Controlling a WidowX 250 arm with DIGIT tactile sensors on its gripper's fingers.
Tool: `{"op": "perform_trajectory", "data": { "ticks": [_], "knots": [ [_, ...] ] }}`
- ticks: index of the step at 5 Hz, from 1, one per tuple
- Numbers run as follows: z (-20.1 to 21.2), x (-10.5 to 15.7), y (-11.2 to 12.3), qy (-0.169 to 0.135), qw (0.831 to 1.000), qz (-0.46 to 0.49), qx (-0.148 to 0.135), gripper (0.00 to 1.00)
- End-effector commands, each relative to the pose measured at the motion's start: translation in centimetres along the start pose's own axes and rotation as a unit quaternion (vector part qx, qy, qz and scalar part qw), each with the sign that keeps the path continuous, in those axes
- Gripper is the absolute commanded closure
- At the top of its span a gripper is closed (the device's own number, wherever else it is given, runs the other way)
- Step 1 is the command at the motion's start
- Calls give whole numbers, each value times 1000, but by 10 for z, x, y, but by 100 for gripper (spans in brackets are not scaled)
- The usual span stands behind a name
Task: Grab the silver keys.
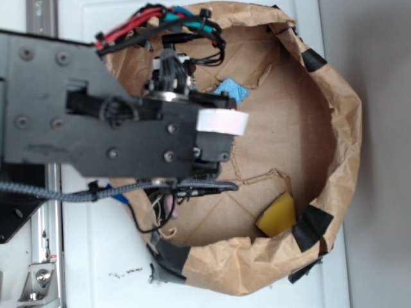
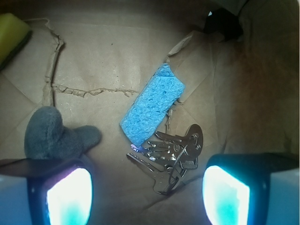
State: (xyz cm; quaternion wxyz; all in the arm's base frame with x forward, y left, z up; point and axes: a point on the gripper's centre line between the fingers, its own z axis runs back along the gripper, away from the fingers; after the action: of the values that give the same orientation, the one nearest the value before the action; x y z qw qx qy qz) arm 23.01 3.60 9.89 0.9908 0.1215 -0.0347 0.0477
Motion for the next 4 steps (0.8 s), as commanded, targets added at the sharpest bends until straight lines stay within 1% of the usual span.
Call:
{"op": "perform_trajectory", "data": {
  "ticks": [1,2,3,4],
  "knots": [
    [-27,10,15,6,1000,4,-2,0],
    [-25,4,23,-3,1000,16,1,0],
    [-23,-5,25,8,1000,5,-14,0],
    [-34,-9,21,9,1000,5,-27,0]
  ]
}}
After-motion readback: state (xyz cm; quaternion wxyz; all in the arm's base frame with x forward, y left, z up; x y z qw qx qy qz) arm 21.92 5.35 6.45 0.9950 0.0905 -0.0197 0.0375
